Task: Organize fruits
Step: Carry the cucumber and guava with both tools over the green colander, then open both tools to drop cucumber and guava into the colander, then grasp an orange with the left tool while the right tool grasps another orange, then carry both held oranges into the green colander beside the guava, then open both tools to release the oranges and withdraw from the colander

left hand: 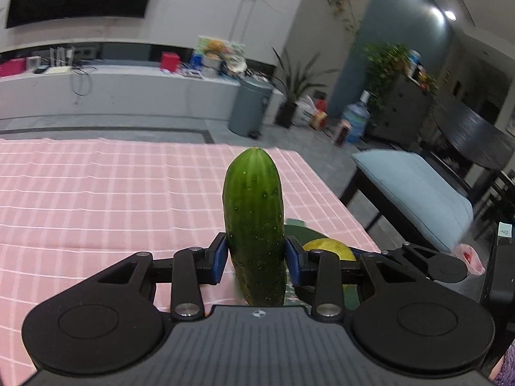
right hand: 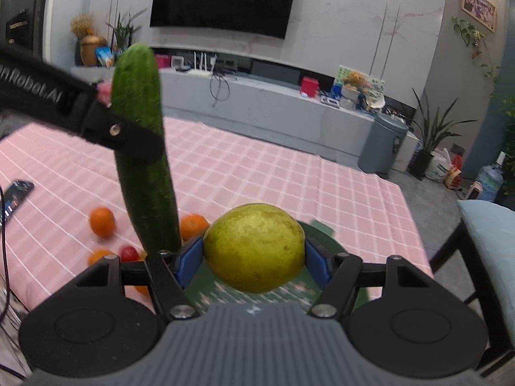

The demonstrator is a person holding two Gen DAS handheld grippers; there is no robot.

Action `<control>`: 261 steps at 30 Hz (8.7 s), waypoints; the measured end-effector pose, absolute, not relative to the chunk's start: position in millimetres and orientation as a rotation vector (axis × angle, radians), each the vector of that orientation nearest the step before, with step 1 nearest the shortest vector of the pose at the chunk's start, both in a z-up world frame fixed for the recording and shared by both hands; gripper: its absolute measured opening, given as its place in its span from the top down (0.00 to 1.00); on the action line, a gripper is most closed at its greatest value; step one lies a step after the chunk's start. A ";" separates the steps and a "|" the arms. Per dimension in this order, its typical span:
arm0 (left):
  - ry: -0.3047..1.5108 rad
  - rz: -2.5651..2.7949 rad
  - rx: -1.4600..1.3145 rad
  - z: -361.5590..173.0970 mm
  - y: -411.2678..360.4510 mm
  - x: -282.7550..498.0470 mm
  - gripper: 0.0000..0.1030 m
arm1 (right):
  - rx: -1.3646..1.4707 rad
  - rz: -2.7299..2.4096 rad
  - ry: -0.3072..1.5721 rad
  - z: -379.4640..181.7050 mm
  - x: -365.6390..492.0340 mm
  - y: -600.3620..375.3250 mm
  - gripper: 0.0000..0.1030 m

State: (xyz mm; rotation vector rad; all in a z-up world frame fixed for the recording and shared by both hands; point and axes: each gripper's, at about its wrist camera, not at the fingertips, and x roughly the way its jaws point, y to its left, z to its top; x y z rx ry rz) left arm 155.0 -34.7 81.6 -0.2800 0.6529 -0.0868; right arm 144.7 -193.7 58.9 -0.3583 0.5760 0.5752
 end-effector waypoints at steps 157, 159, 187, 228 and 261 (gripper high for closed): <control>0.817 -0.111 -0.118 49.2 32.7 135.3 0.56 | -0.063 0.554 0.728 47.6 109.2 -122.7 0.62; 0.809 -0.131 -0.111 54.4 21.9 136.9 0.56 | -0.065 0.539 0.720 53.3 111.9 -136.2 0.62; 0.960 -0.353 0.011 31.3 -87.8 184.1 0.56 | -0.167 0.445 0.873 40.6 151.9 -227.4 0.62; 0.990 -0.329 0.065 12.5 -85.7 187.7 0.49 | -0.175 0.448 0.932 25.1 151.7 -224.1 0.40; 0.849 -0.171 -0.098 27.1 22.3 115.9 0.34 | -0.119 0.483 0.644 33.0 76.2 -138.5 0.47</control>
